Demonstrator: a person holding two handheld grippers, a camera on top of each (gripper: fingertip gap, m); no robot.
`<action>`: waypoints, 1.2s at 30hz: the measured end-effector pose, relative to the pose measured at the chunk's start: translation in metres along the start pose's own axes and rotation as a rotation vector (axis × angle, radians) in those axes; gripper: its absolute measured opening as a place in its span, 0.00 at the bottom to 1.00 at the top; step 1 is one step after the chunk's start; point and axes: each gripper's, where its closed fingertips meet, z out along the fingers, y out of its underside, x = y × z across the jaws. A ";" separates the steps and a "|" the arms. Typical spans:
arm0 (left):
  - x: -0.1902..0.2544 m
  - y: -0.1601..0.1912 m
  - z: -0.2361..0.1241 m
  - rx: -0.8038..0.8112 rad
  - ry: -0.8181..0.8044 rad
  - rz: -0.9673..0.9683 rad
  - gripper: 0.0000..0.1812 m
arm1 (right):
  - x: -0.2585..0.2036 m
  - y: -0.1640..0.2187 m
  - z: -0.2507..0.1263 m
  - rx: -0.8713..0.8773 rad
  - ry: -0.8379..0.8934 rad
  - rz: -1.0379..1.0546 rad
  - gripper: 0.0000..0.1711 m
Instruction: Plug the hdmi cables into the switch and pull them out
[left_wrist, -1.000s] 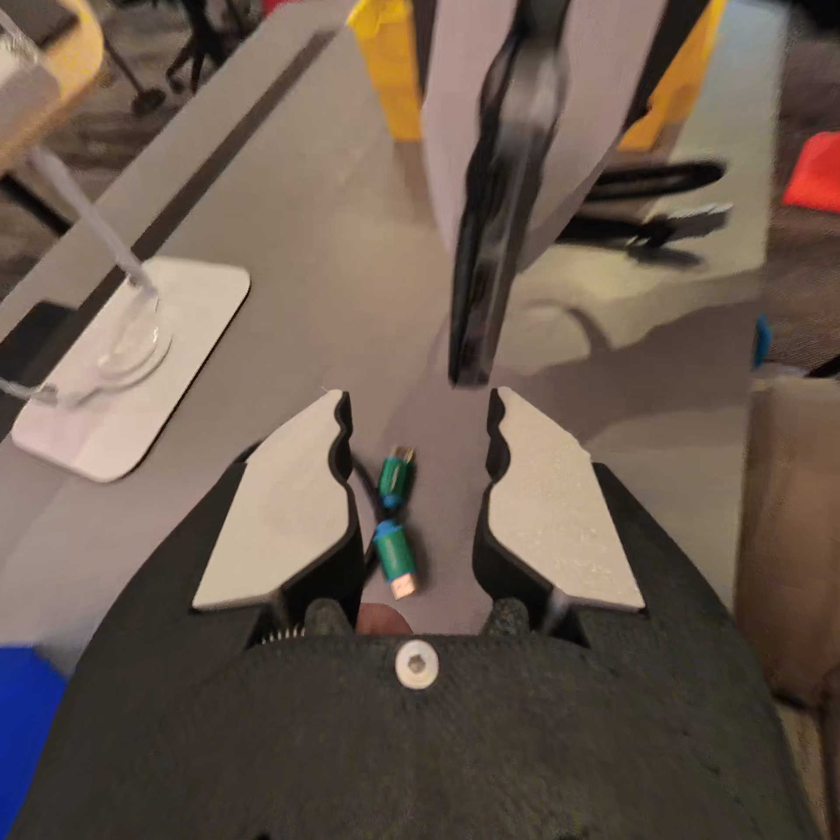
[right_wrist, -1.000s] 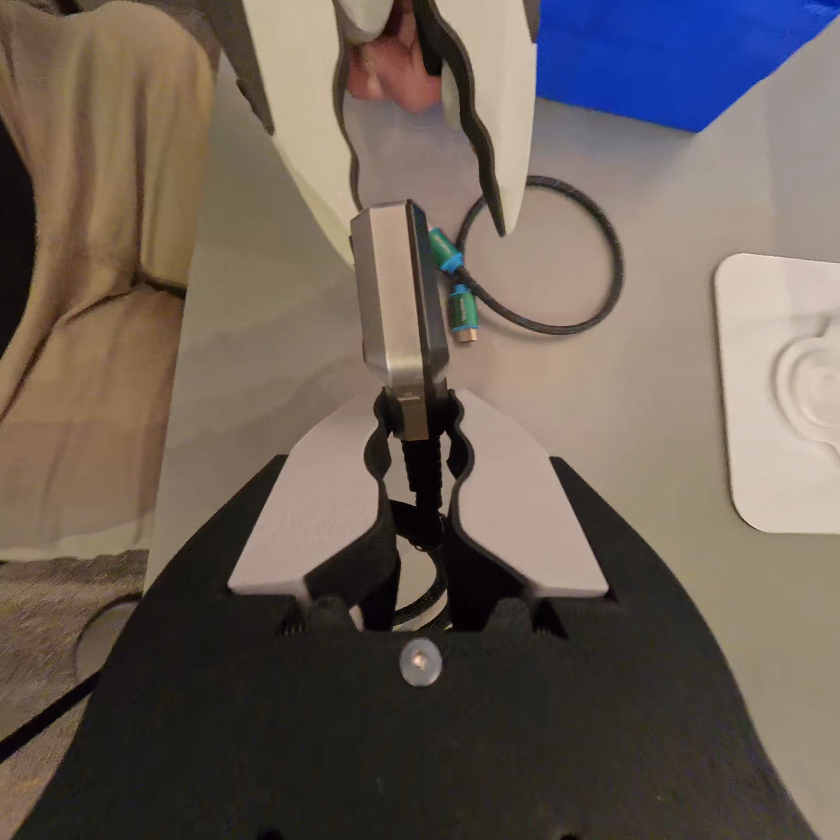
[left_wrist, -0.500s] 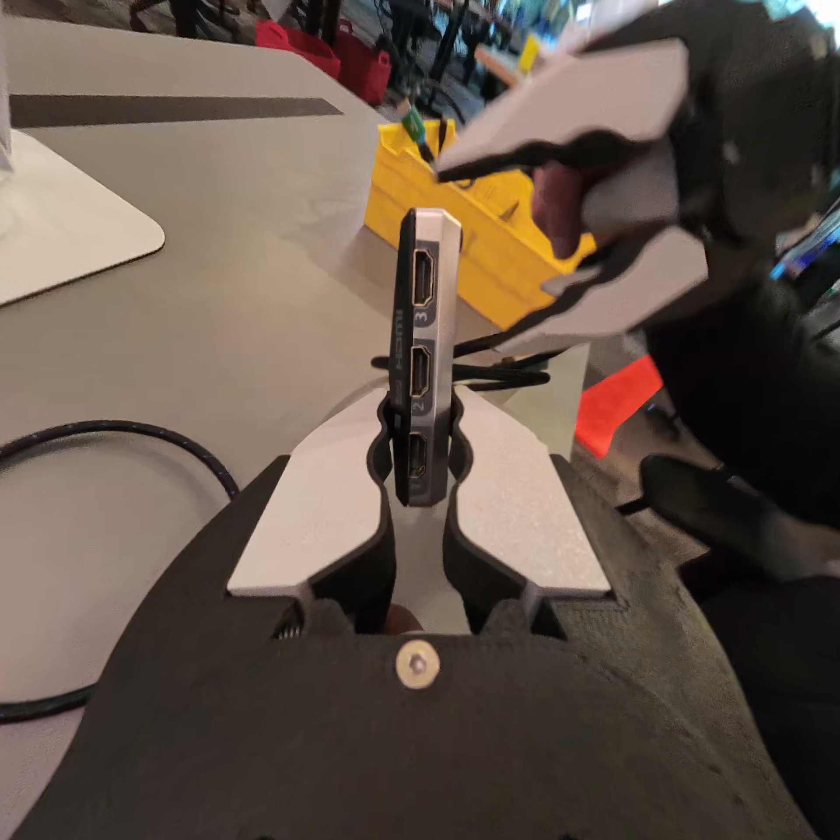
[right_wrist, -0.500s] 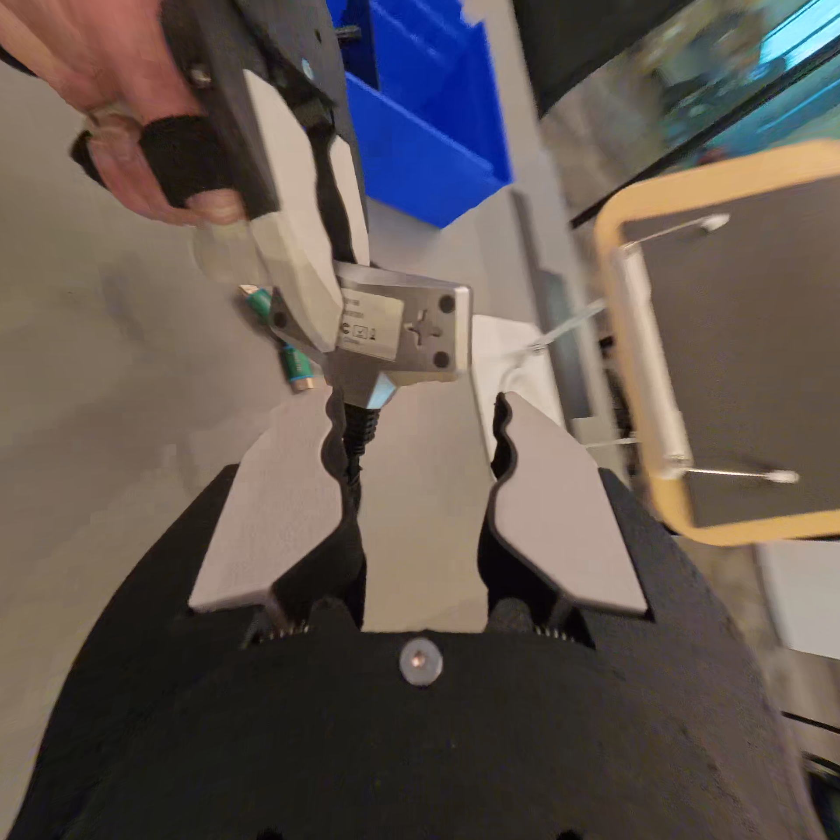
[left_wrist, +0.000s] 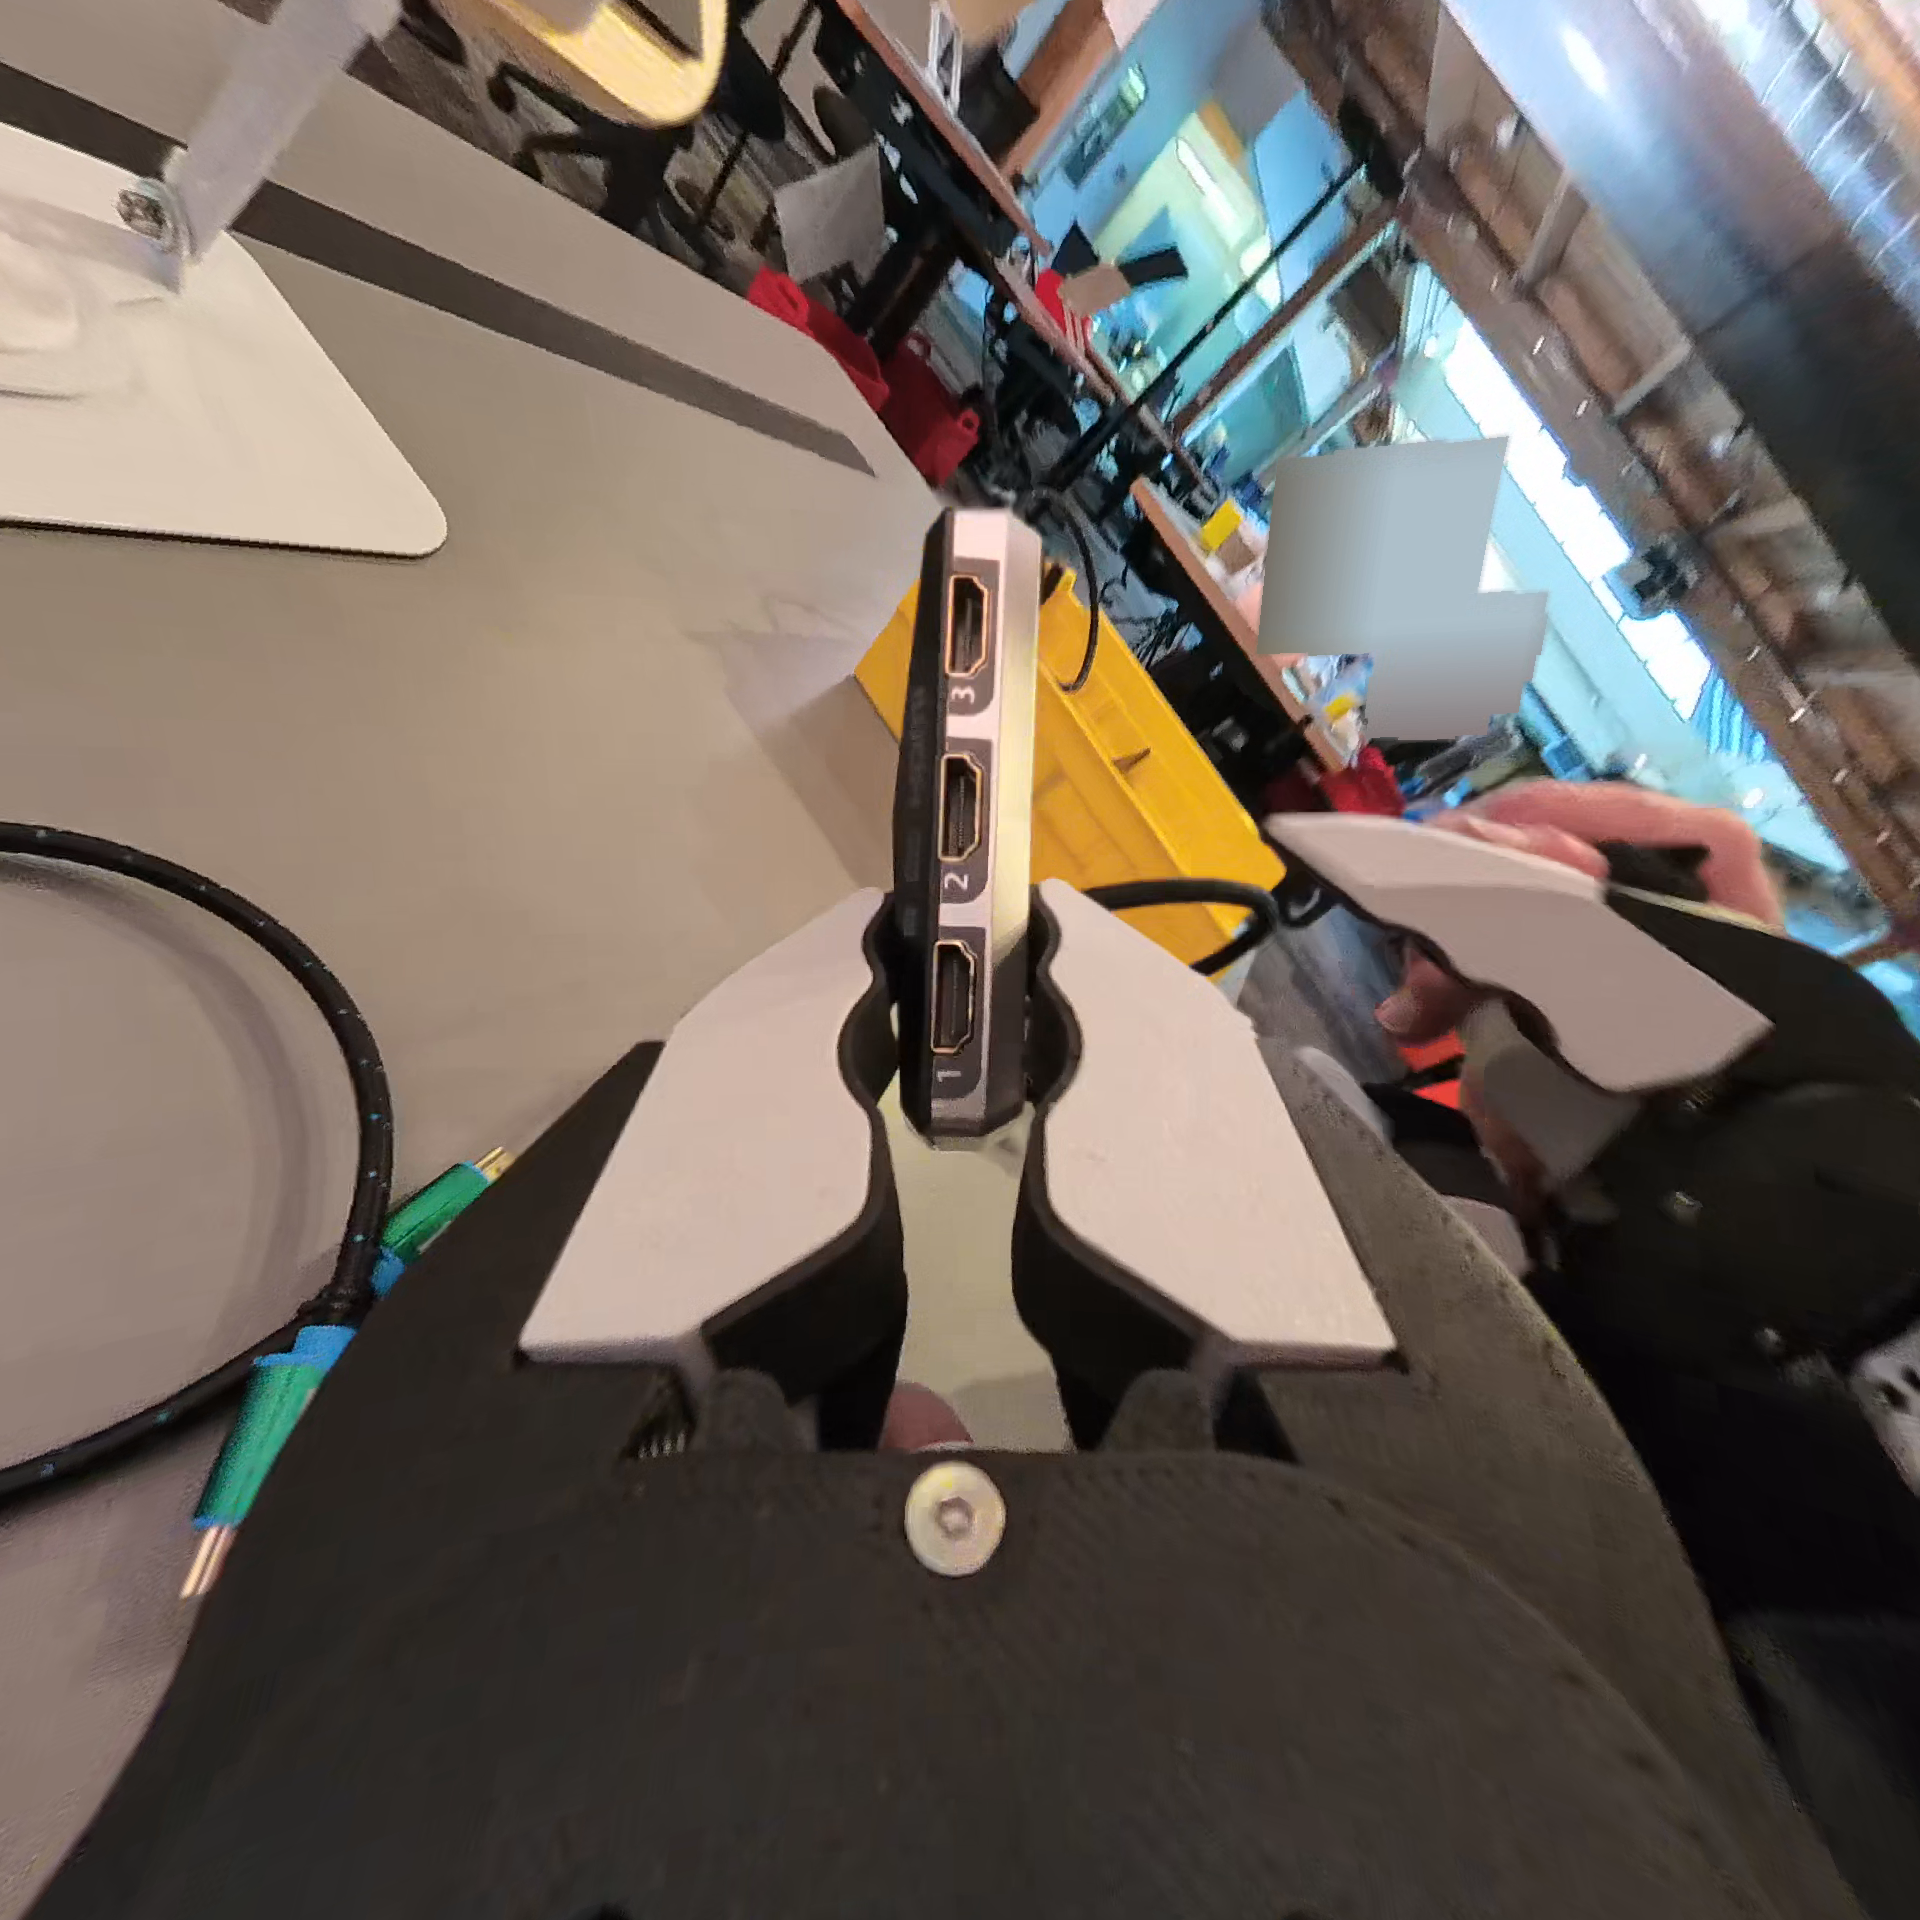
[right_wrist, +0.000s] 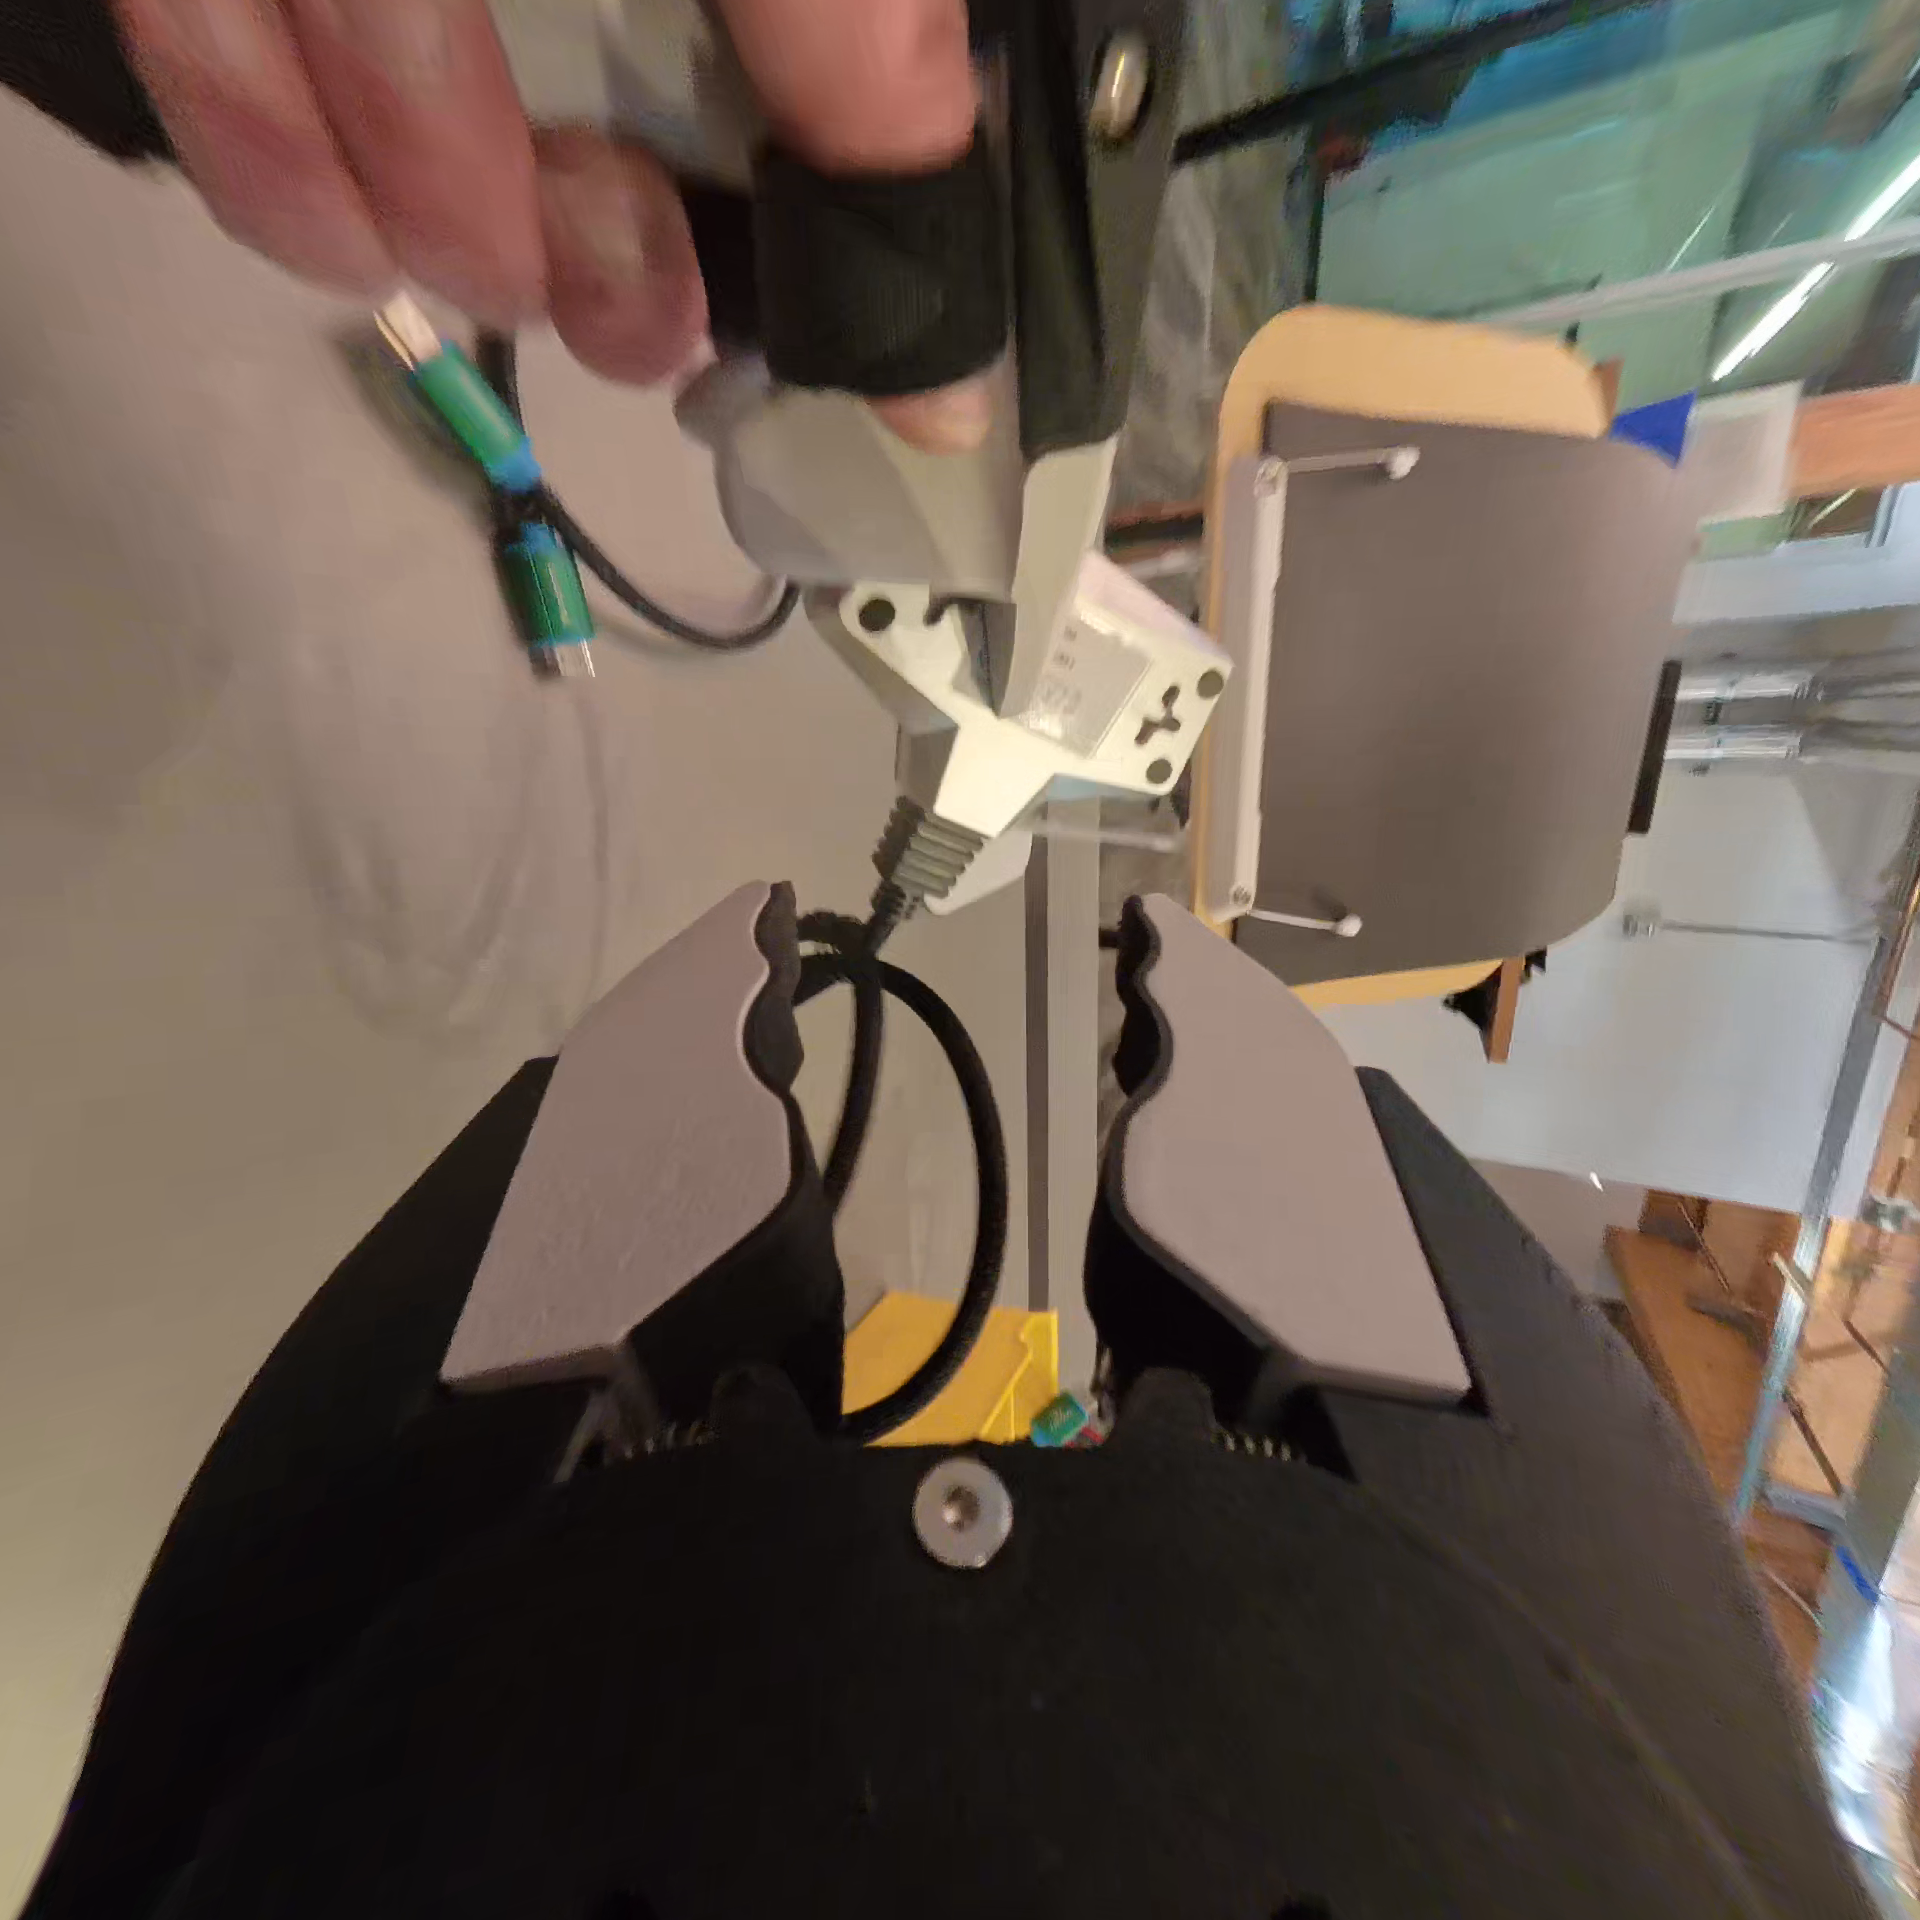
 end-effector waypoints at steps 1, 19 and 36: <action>0.001 -0.004 -0.001 0.016 0.008 -0.020 0.11 | 0.001 -0.006 -0.007 0.026 -0.005 0.016 0.34; 0.035 0.006 0.005 0.009 0.182 -0.232 0.15 | 0.017 0.005 0.041 0.175 0.289 -0.052 0.17; 0.036 0.009 -0.008 -0.087 -0.188 1.354 0.25 | -0.008 0.010 0.009 0.435 -0.358 0.171 0.14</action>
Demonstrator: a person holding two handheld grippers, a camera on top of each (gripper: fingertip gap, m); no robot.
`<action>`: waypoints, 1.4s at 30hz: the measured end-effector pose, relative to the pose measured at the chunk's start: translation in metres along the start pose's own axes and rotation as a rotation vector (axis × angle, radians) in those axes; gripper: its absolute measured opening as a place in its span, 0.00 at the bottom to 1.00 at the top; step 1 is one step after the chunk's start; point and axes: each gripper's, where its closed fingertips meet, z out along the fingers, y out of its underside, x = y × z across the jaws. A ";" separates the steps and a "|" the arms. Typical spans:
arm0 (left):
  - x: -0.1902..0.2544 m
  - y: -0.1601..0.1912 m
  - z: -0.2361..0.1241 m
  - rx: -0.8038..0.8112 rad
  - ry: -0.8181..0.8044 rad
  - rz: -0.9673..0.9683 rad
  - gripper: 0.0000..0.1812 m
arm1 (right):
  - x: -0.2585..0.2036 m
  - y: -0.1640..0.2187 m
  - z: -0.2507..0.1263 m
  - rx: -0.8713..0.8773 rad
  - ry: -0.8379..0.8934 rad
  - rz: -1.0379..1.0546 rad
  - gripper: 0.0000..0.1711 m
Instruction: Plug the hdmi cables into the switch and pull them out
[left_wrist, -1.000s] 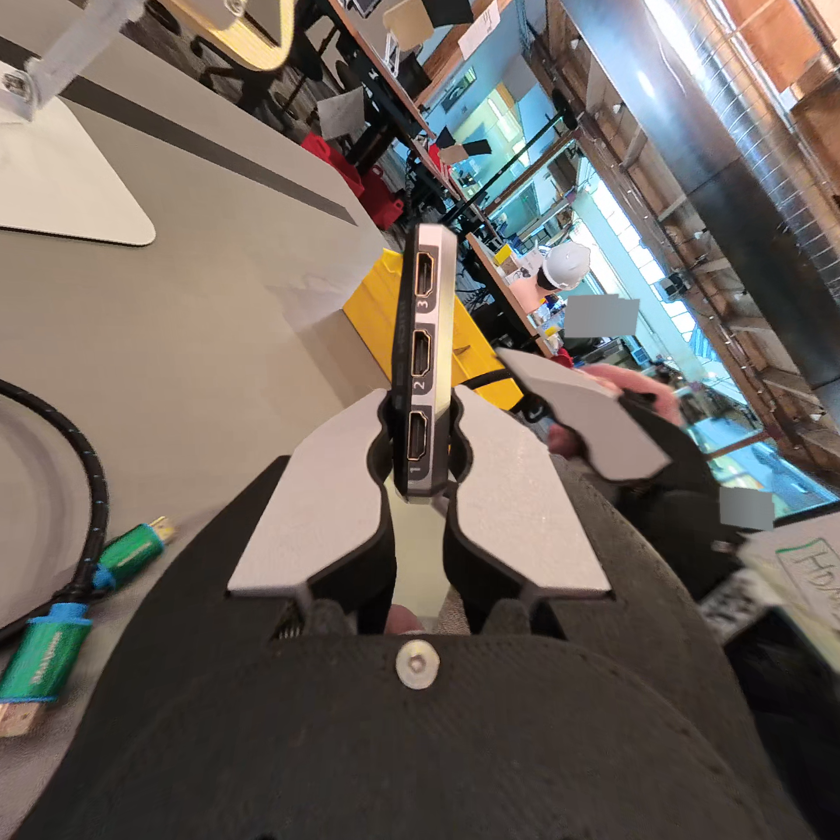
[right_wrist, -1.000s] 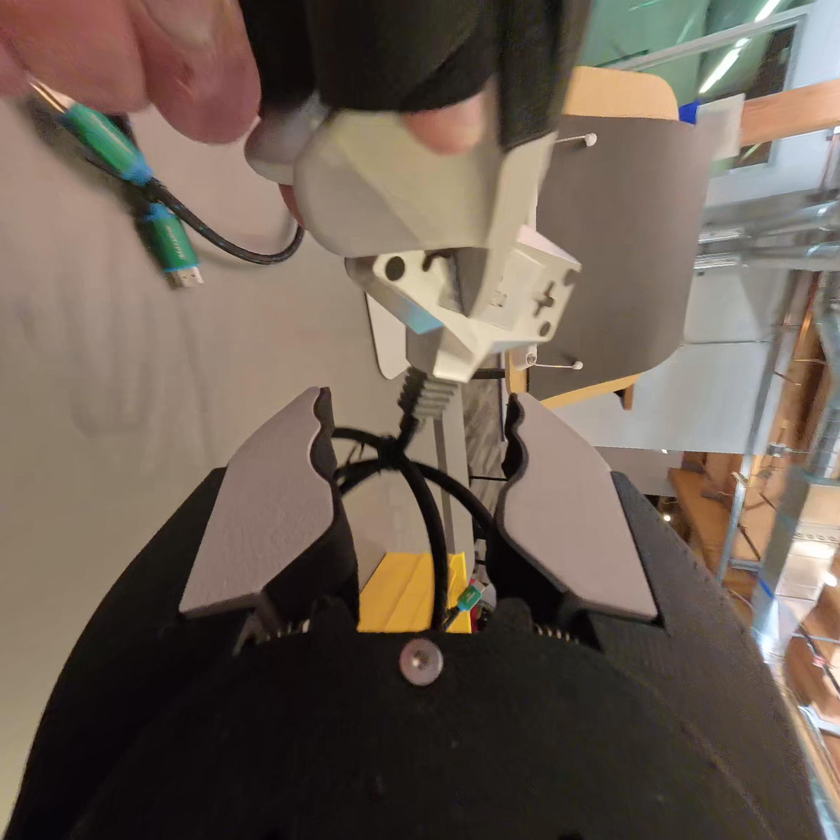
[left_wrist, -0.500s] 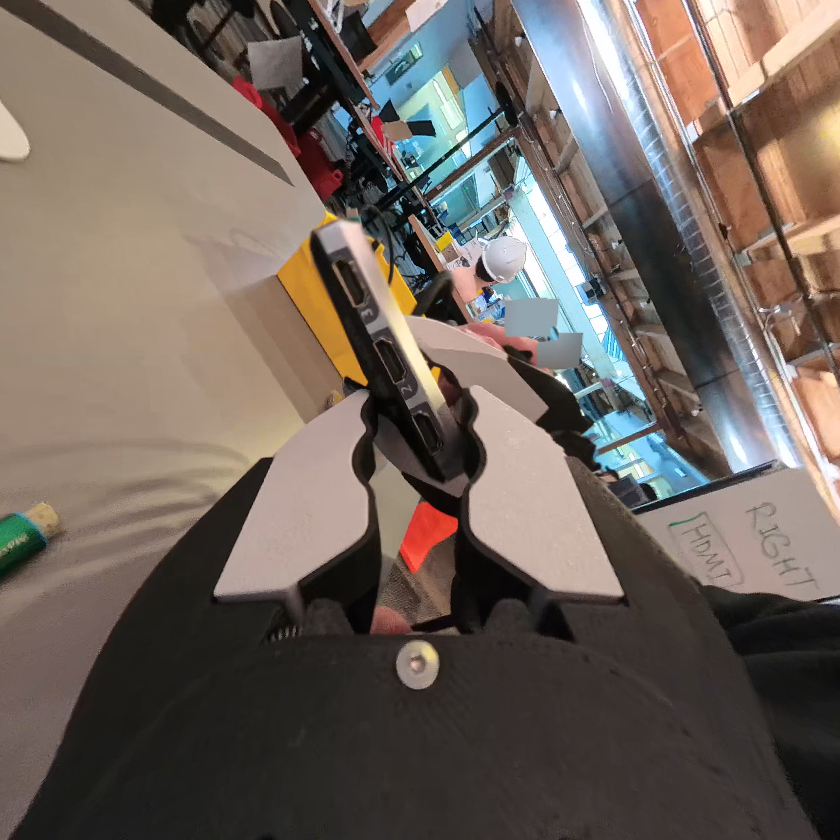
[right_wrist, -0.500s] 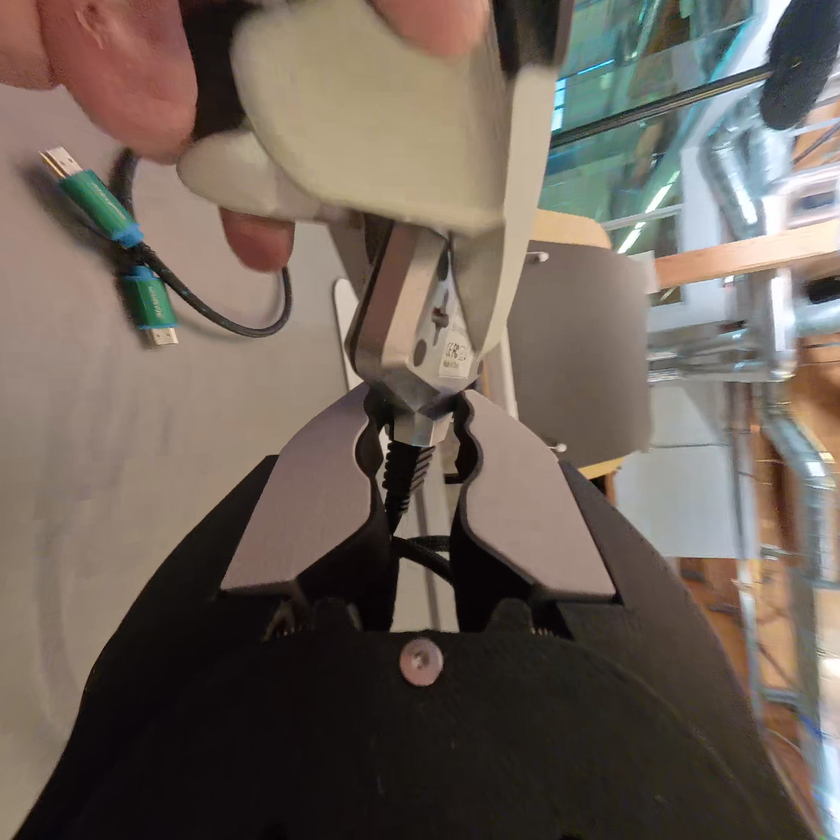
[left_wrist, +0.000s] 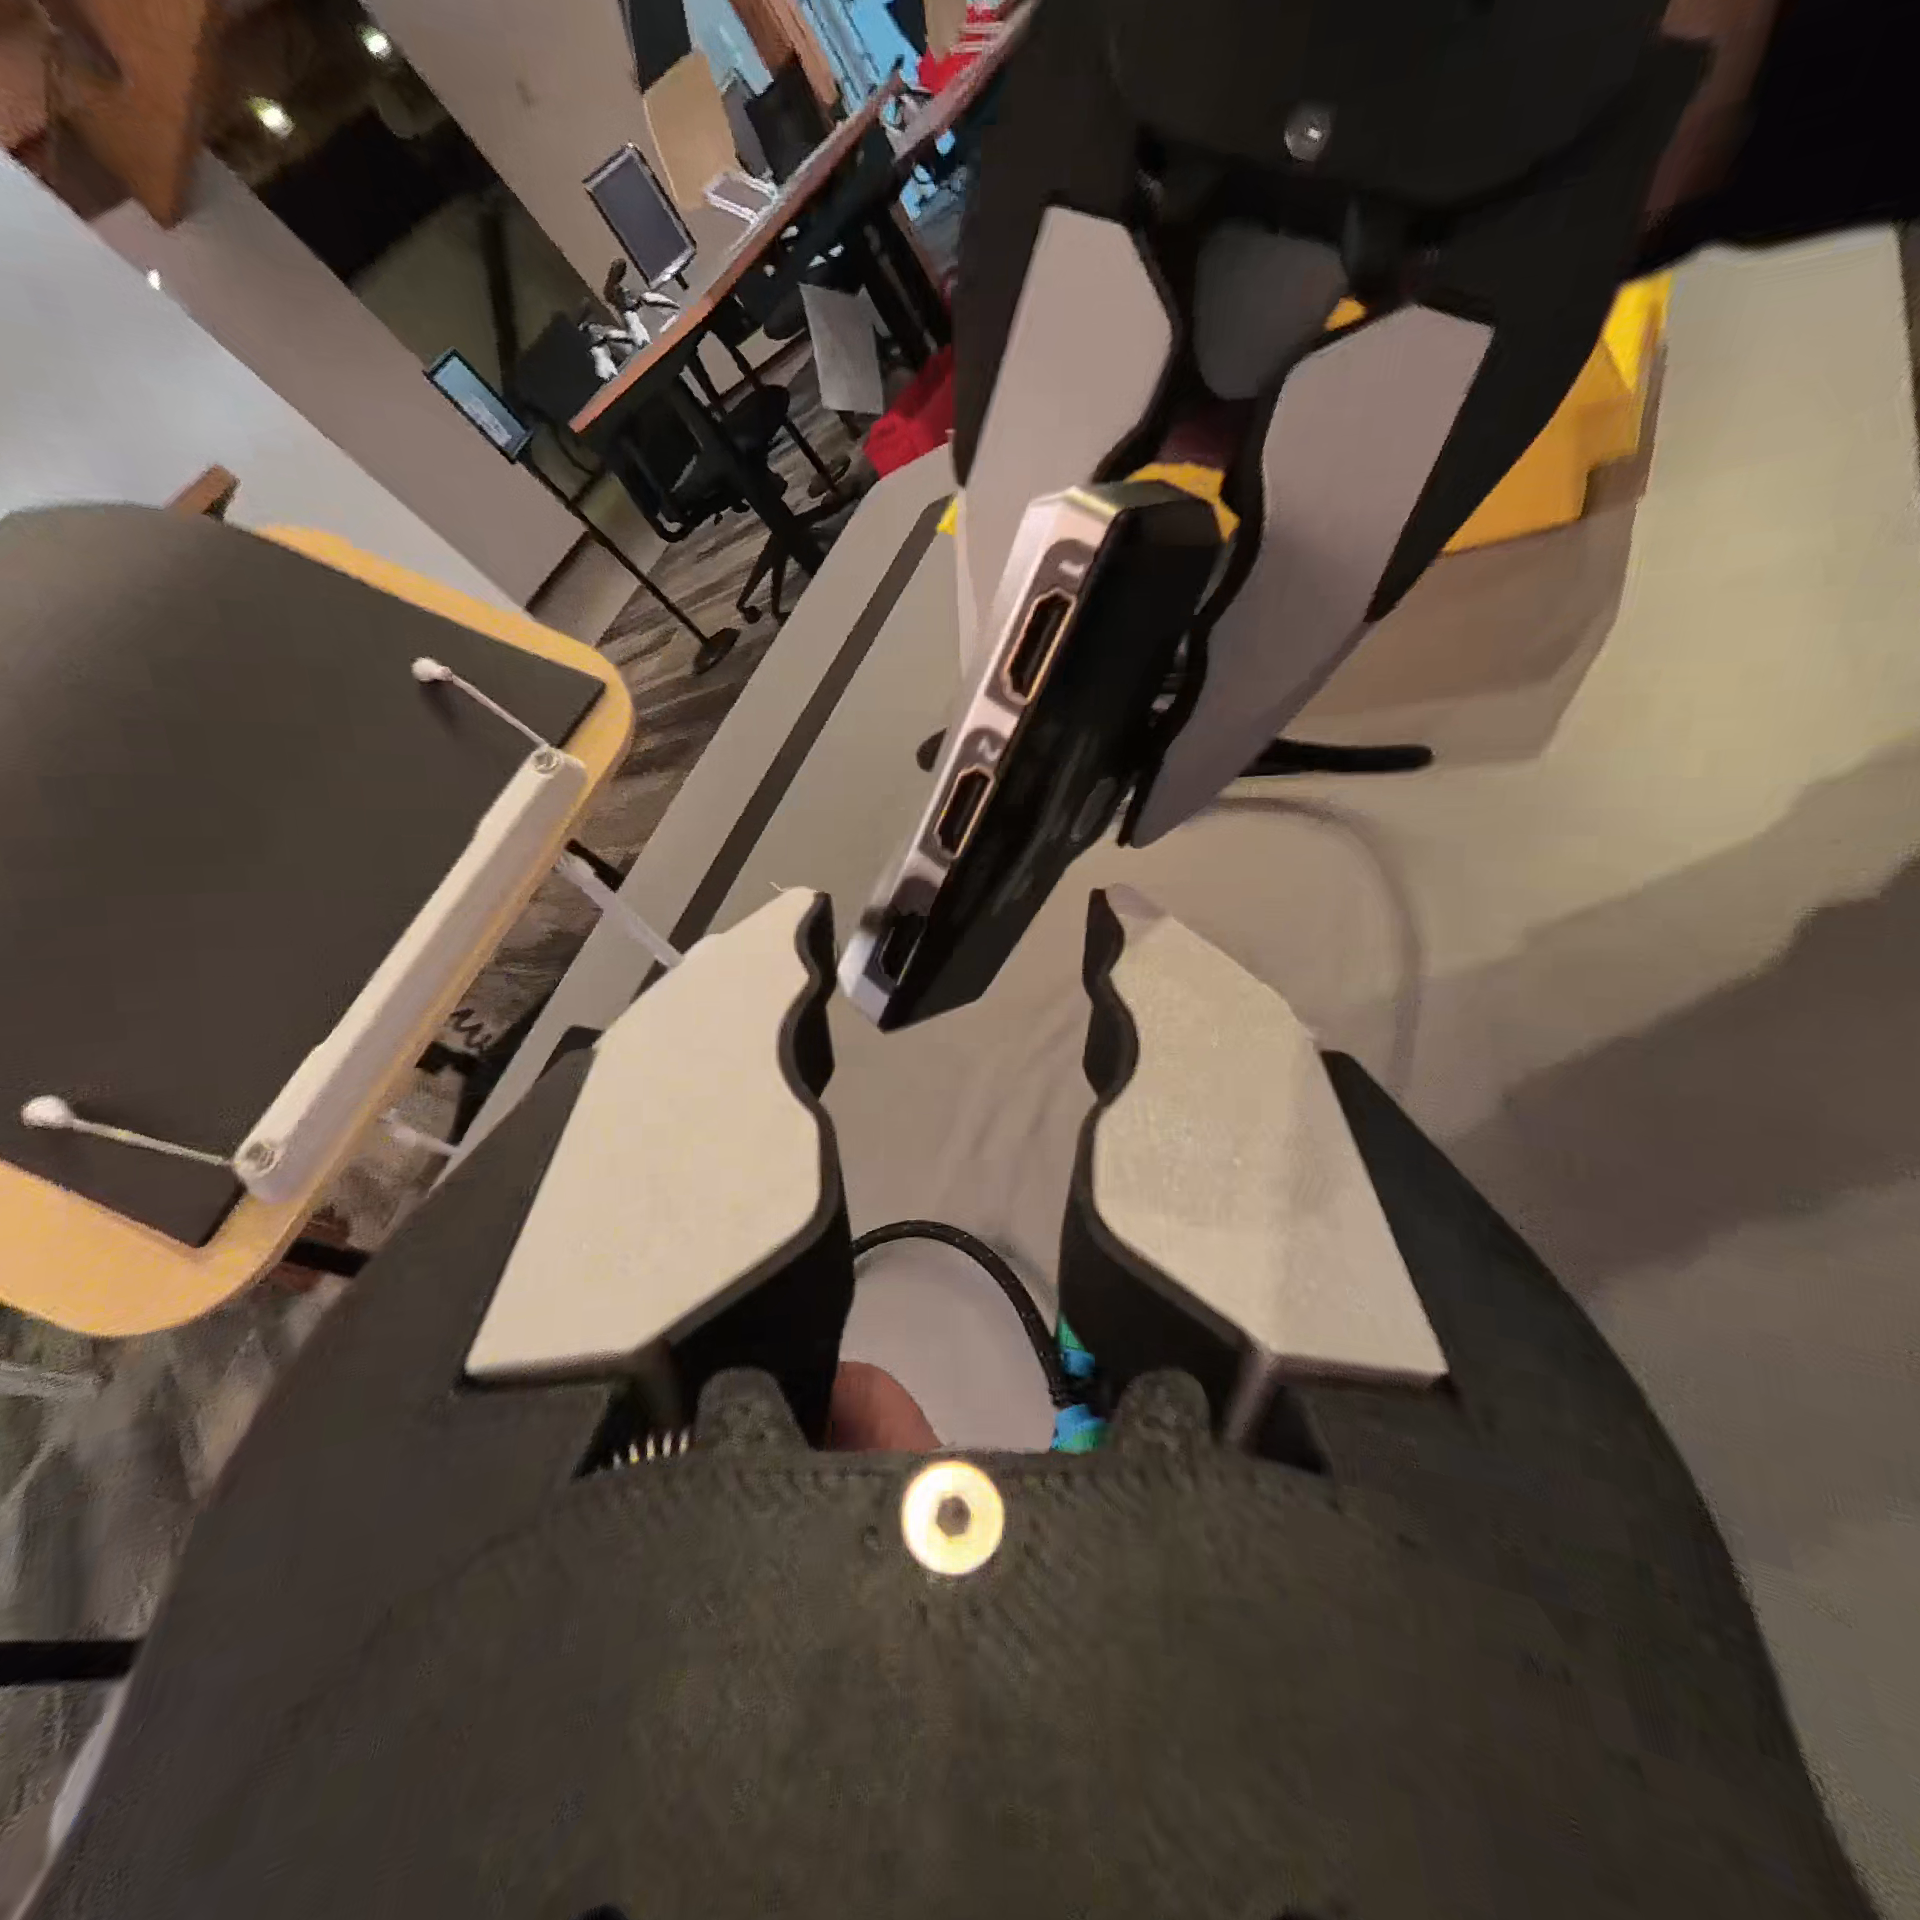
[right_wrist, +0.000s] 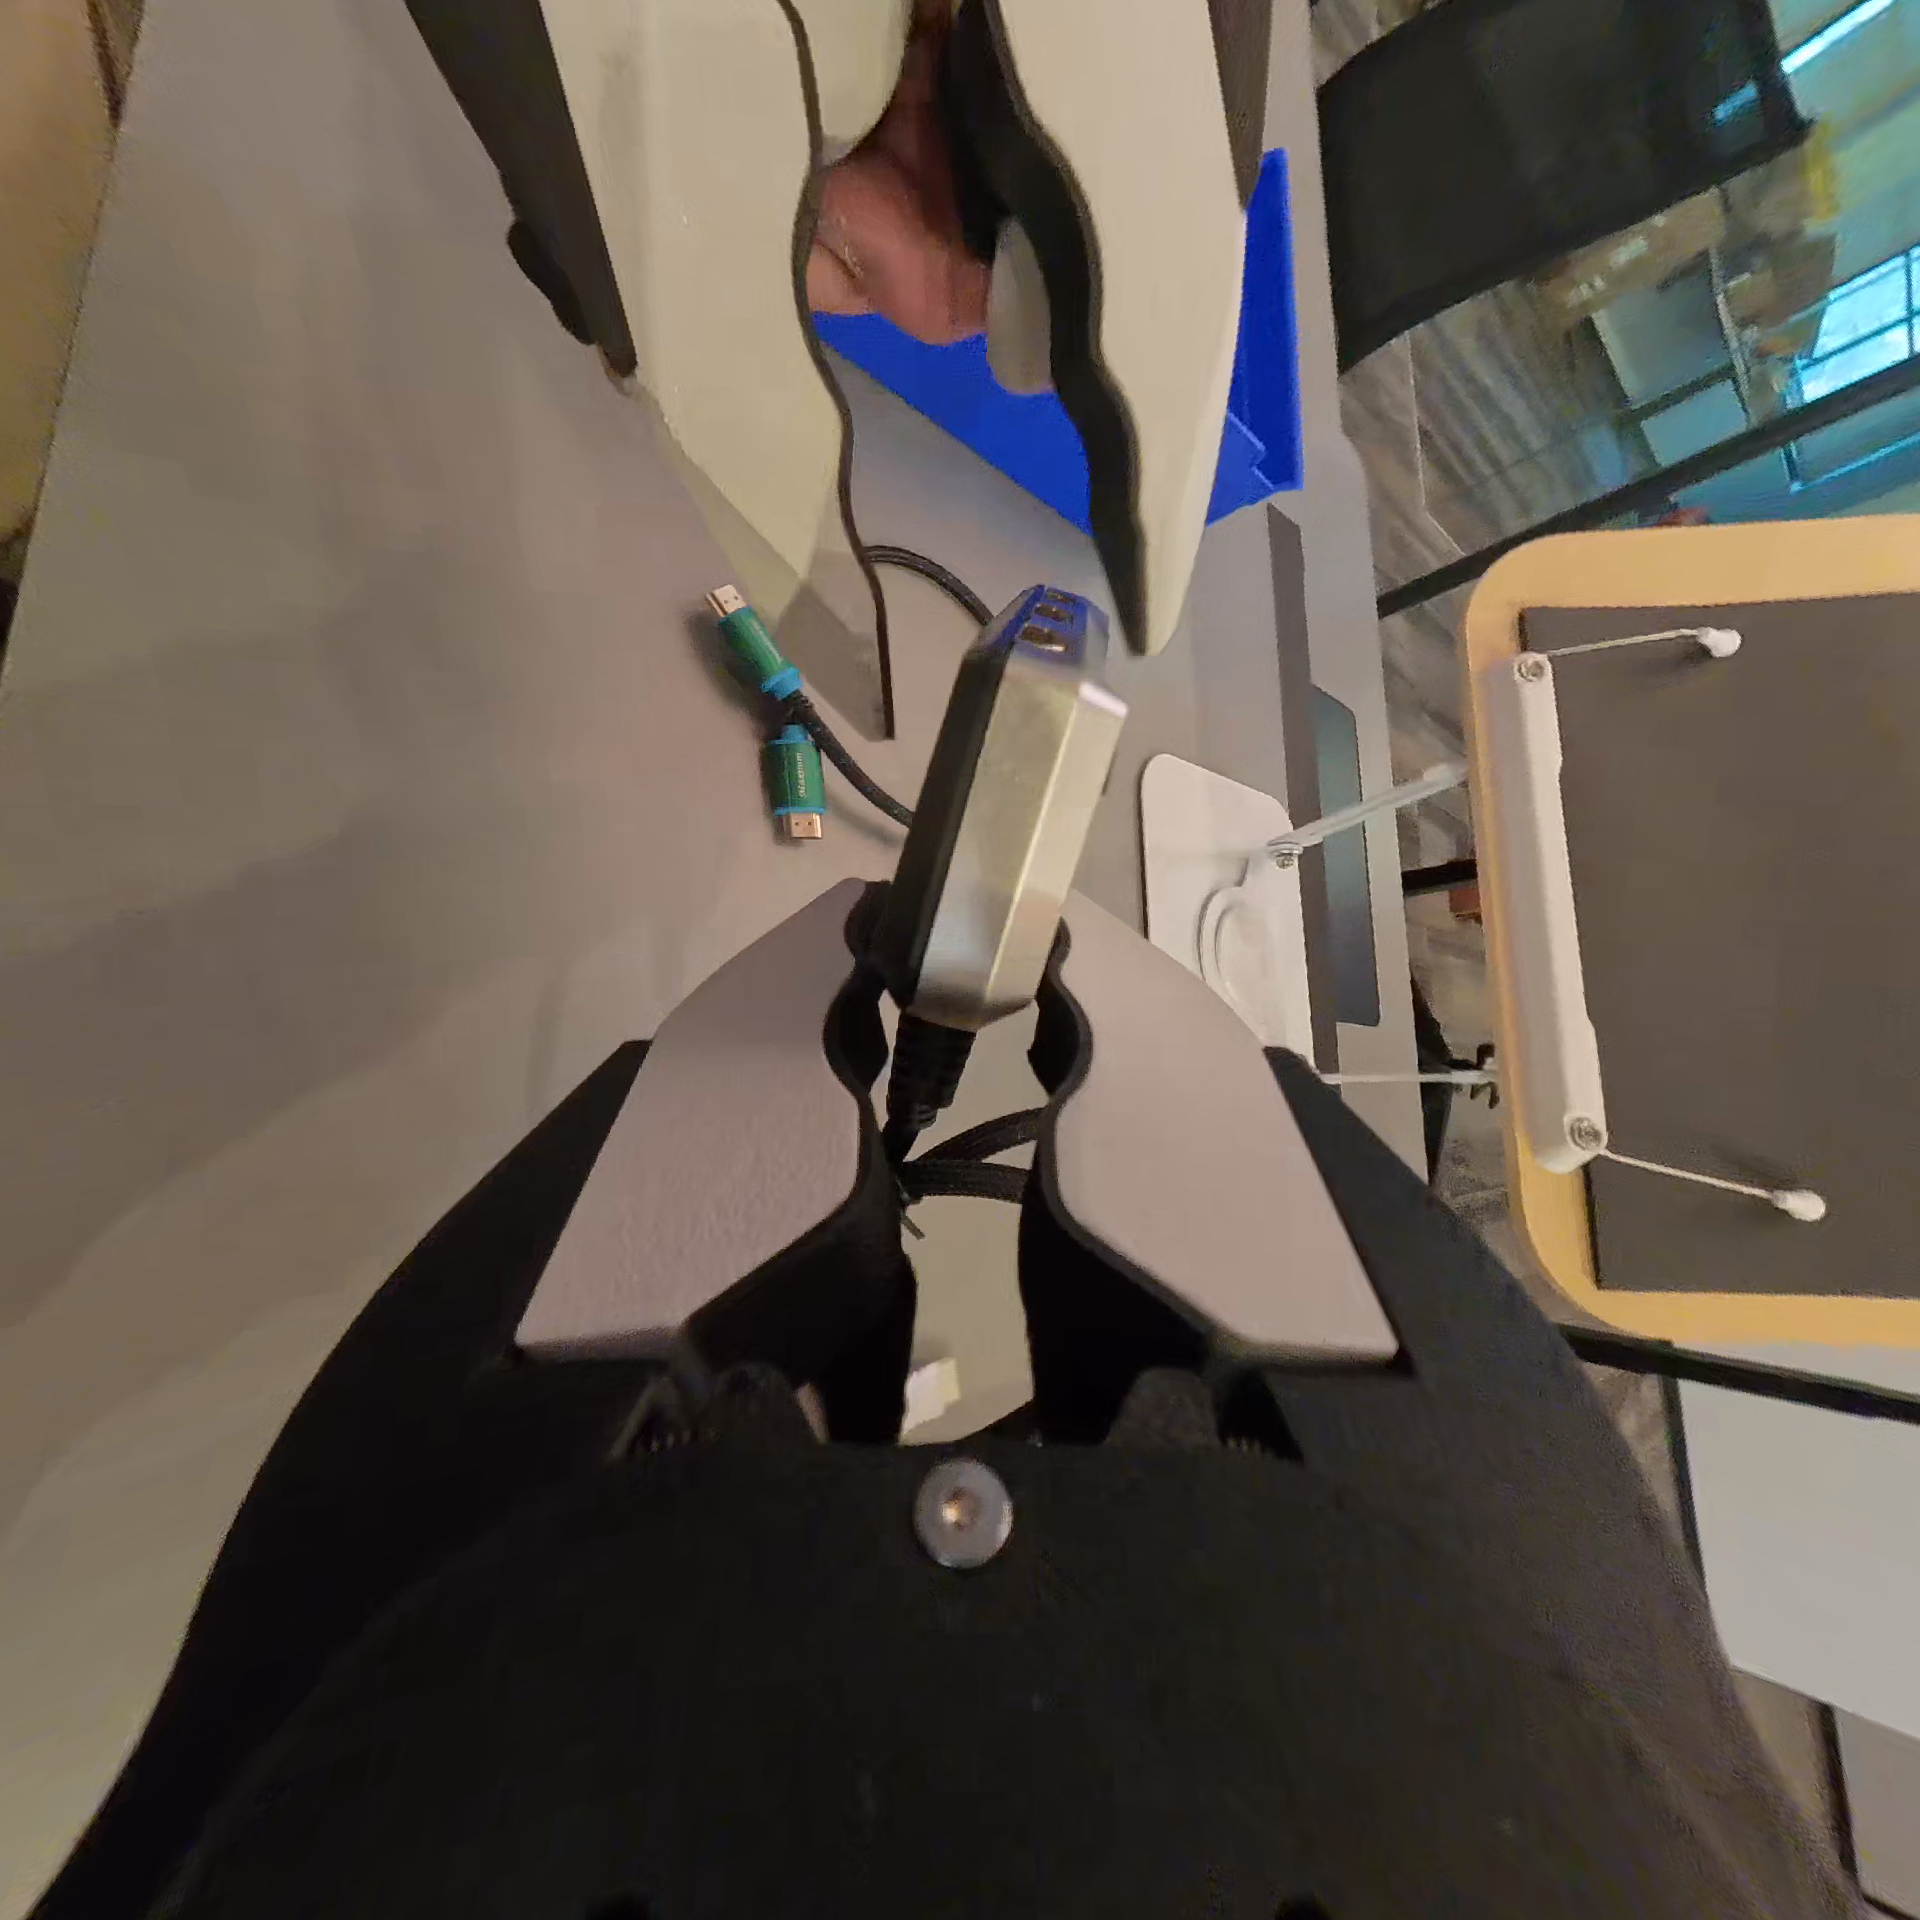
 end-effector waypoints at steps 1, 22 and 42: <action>0.006 0.000 0.000 0.001 0.029 0.012 0.23 | -0.003 -0.002 0.000 0.000 -0.016 -0.013 0.14; 0.027 -0.004 -0.003 0.103 0.063 0.147 0.12 | -0.017 -0.013 0.002 0.061 -0.101 0.096 0.12; 0.036 0.182 0.014 -0.594 0.190 0.023 0.19 | -0.018 0.021 0.011 -0.069 -0.017 0.218 0.12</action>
